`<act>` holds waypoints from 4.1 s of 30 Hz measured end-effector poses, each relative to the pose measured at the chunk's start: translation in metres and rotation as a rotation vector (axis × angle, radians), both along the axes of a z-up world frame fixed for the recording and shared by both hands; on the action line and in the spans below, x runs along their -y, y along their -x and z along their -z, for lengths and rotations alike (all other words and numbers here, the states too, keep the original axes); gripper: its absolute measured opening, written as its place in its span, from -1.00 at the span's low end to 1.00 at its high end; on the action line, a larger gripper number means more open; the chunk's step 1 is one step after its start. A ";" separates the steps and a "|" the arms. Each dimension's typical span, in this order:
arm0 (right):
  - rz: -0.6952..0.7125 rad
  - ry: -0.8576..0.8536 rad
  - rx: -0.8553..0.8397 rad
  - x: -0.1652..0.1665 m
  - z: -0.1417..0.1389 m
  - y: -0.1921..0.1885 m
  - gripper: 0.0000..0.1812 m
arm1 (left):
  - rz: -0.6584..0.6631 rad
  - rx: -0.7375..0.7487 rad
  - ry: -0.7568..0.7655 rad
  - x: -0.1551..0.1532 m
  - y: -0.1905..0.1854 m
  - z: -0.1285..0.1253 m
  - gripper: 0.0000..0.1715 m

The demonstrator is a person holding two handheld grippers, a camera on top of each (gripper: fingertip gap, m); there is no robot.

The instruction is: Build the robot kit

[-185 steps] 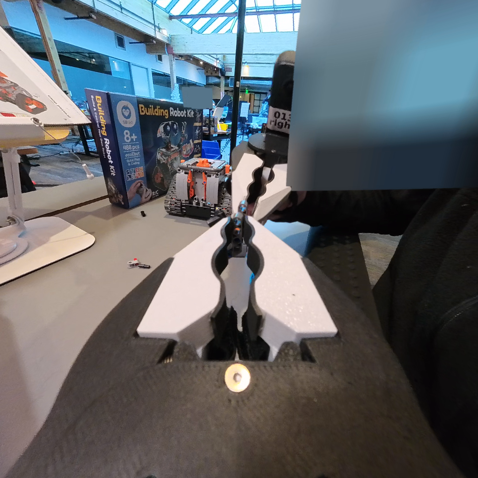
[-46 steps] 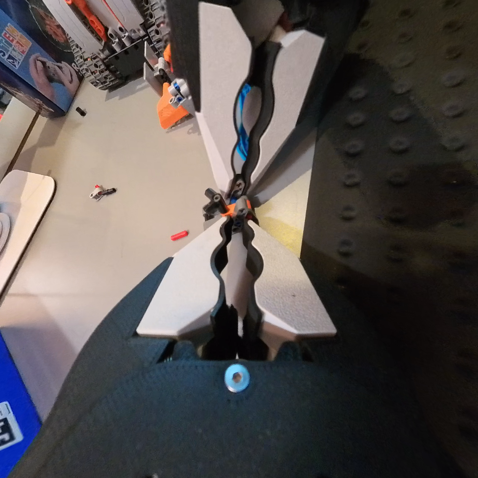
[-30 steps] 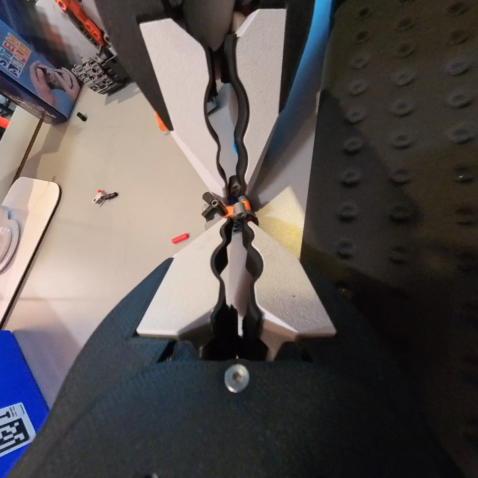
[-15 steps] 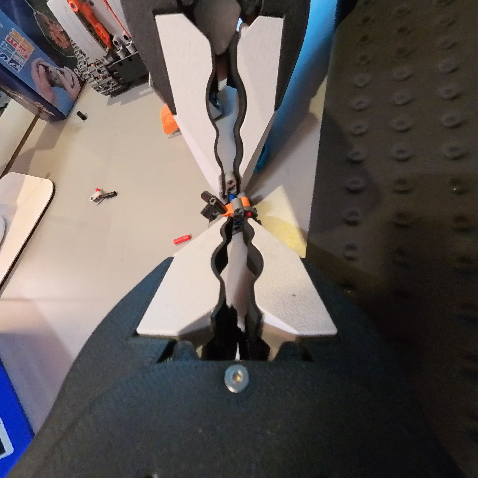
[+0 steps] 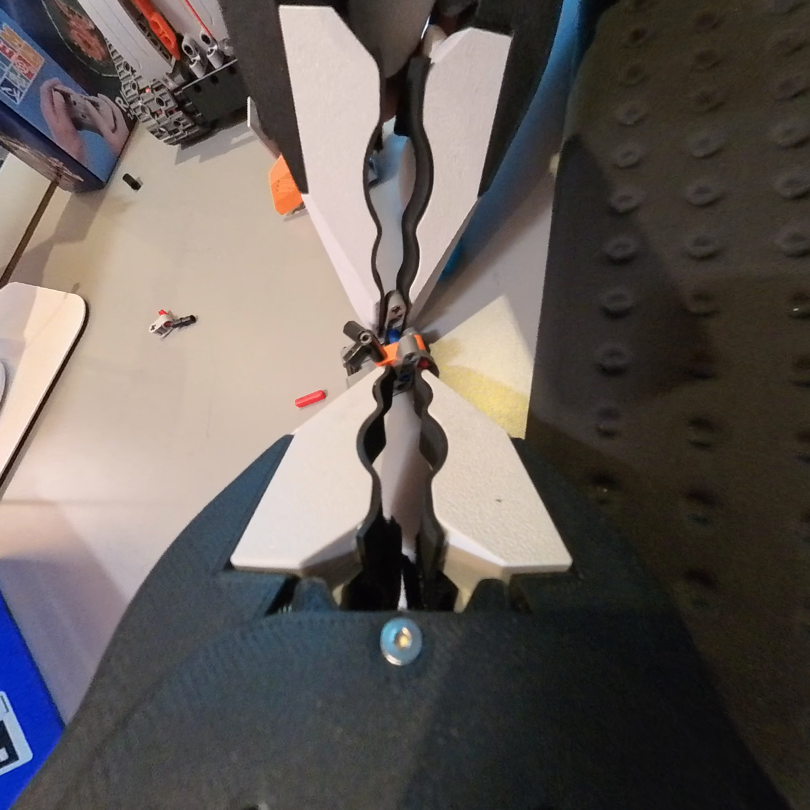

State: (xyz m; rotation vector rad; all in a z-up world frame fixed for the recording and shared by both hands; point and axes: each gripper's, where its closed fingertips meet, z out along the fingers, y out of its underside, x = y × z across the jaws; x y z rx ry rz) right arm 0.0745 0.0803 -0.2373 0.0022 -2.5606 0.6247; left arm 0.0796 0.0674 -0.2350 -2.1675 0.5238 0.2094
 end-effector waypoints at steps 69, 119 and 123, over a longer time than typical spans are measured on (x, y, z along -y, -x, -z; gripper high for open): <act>0.034 0.155 0.220 -0.004 -0.014 -0.015 -0.91 | 0.070 -0.054 -0.043 0.010 -0.006 -0.008 -0.73; -0.014 0.069 0.263 -0.005 0.005 -0.008 -0.99 | 0.205 0.043 0.072 0.001 -0.005 0.005 -0.92; -0.039 0.048 0.231 -0.004 0.005 -0.008 -1.00 | 0.208 0.044 0.066 0.001 -0.007 0.005 -0.92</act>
